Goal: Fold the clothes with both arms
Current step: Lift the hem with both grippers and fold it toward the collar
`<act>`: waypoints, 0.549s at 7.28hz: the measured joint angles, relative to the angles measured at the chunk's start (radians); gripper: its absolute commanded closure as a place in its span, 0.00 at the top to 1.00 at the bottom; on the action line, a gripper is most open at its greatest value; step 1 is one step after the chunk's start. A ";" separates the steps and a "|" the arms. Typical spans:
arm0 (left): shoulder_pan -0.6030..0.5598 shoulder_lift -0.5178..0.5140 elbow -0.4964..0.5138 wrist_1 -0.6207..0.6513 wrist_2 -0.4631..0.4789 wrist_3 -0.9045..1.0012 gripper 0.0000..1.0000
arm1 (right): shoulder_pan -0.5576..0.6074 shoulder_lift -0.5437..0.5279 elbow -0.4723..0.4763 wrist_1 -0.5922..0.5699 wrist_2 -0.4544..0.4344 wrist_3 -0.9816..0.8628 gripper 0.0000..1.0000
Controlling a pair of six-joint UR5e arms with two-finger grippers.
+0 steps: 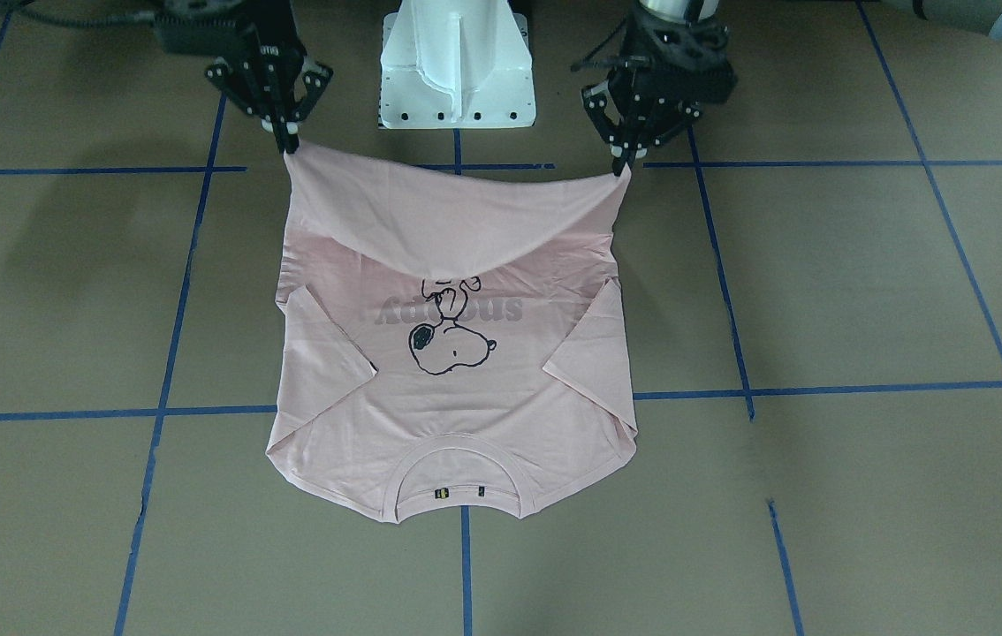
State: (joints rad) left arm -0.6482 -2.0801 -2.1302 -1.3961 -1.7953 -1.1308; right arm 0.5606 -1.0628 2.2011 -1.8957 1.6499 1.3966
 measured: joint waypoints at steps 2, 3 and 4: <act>-0.060 -0.035 0.226 -0.187 0.003 0.043 0.00 | 0.103 0.008 -0.230 0.206 0.016 -0.063 0.00; -0.081 -0.060 0.337 -0.273 0.014 0.060 0.00 | 0.133 0.026 -0.326 0.271 0.017 -0.084 0.00; -0.096 -0.084 0.432 -0.346 0.026 0.075 0.00 | 0.152 0.051 -0.417 0.327 0.017 -0.095 0.00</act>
State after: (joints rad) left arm -0.7445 -2.1642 -1.6978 -1.7422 -1.7689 -1.0554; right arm 0.7123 -1.0115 1.7842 -1.5690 1.6672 1.3015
